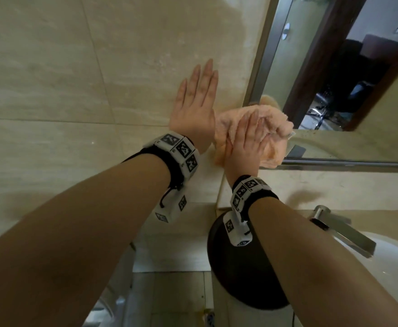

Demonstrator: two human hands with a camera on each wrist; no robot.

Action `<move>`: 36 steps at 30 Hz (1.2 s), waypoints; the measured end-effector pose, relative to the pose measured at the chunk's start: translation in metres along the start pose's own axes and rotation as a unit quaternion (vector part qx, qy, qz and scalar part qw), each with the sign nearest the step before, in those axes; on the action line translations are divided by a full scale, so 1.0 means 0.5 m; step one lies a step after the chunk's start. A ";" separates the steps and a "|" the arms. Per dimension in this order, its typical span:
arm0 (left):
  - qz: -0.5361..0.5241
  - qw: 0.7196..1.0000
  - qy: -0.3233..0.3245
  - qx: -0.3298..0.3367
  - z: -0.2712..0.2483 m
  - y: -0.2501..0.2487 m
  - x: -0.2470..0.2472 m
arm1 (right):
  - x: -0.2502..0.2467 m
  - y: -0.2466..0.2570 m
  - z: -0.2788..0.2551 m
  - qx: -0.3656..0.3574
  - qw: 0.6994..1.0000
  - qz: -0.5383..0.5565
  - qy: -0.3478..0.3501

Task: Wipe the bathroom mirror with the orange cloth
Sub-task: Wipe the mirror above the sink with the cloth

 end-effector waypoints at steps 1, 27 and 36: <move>0.006 1.000 -0.004 -0.003 -0.002 0.002 0.009 | 0.003 -0.002 -0.013 0.002 1.000 0.009 0.017; -0.075 0.996 -0.046 0.012 0.048 -0.020 -0.055 | -0.208 -0.027 0.133 -0.022 0.994 0.091 0.051; -0.070 0.994 -0.085 0.014 0.095 -0.039 -0.107 | -0.365 -0.084 0.296 0.066 0.988 0.106 -0.095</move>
Point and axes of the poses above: each hand's wrist, its own z-axis towards the middle knuckle, its own x-axis out of the palm, y = z × x, the point moved 1 cm from there along z, towards the middle knuckle, and after that the axes turned 12 degrees about y, right-handed, at the moved point
